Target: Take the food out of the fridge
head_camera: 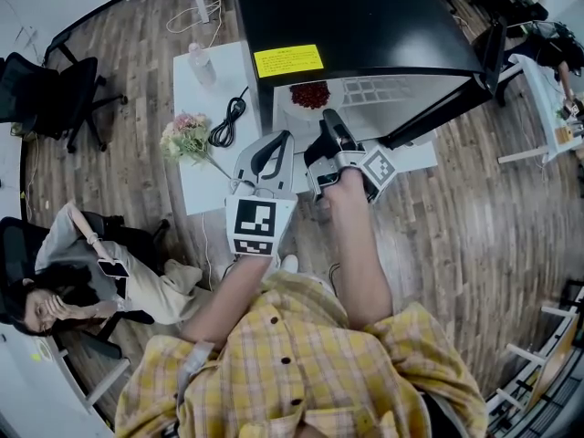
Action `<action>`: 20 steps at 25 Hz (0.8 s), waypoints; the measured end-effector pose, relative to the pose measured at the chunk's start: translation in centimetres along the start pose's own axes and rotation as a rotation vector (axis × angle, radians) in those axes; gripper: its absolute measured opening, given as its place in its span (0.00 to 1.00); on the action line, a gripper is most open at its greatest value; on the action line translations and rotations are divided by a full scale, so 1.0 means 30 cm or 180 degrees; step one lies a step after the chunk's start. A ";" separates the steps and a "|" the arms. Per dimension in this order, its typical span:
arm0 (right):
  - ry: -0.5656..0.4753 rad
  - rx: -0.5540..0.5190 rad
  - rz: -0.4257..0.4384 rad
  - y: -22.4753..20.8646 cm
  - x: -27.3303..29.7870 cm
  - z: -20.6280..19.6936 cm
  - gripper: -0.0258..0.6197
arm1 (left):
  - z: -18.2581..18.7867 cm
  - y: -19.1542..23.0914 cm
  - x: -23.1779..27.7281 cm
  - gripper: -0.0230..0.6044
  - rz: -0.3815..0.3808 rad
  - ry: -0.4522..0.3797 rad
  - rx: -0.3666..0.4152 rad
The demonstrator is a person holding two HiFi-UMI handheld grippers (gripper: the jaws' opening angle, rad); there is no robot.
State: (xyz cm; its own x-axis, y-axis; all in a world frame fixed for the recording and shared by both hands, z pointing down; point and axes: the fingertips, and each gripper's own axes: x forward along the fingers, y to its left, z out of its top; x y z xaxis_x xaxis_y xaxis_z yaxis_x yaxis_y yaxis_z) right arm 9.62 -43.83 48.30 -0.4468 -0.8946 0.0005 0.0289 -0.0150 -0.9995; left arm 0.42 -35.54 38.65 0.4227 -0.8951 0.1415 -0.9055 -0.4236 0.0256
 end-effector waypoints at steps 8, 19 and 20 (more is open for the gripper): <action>0.0002 -0.0033 -0.0075 0.004 0.009 -0.010 0.09 | -0.013 0.020 -0.020 0.05 0.0035 0.0015 -0.0057; -0.0115 -0.0201 -0.0067 0.047 -0.012 0.005 0.06 | -0.028 0.020 -0.042 0.05 0.0066 0.0042 -0.0091; -0.0114 -0.0179 -0.0049 0.054 -0.020 0.002 0.06 | -0.028 0.016 -0.045 0.05 0.0064 0.0042 -0.0093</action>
State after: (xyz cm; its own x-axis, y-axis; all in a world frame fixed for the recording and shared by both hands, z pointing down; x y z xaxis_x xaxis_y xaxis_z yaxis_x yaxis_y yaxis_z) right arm 9.98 -43.35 46.68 -0.4146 -0.9098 0.0161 -0.0286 -0.0047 -0.9996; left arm -0.62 -34.42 39.31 0.4042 -0.9014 0.1554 -0.9145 -0.4012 0.0514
